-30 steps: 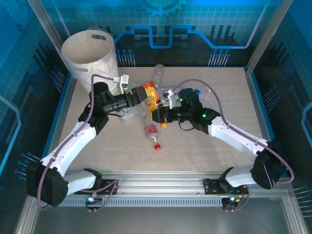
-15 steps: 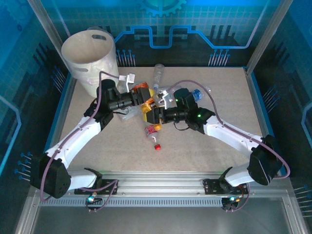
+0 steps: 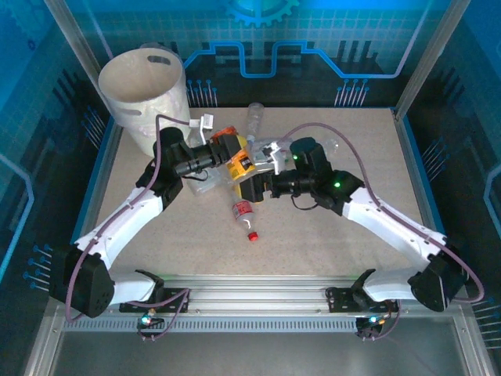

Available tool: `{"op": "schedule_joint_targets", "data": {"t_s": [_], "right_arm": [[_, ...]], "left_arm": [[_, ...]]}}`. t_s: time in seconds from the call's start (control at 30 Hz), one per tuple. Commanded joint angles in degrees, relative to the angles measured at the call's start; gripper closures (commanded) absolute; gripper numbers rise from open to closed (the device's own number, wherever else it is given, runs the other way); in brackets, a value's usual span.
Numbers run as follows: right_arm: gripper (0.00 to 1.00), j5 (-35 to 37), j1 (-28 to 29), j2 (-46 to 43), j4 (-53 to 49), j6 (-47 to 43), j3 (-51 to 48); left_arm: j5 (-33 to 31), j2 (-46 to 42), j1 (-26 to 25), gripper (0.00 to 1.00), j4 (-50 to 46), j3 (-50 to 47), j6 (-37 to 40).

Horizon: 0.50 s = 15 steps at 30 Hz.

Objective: Put the plastic bottles in the bin

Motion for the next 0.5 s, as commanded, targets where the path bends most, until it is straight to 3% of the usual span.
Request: {"op": "schedule_joint_targets", "data": {"t_s": [0.0,0.33,0.47], "right_arm": [[0.0,3.3,-1.5,-4.1,-7.7,-5.0,2.3],[0.0,11.1,-3.2,-11.7,-14.7,-9.0,3.2],[0.0,17.6,-4.0,-14.5,-14.3,-8.3,1.9]], "left_arm": [[-1.5,-2.4,0.6,0.48,3.3,-1.7,-2.1],[-0.8,-2.9,2.0,0.48,6.2,-1.8,-4.3],[-7.8,-3.4,3.7,0.48,-4.8,2.6,3.4]]}}
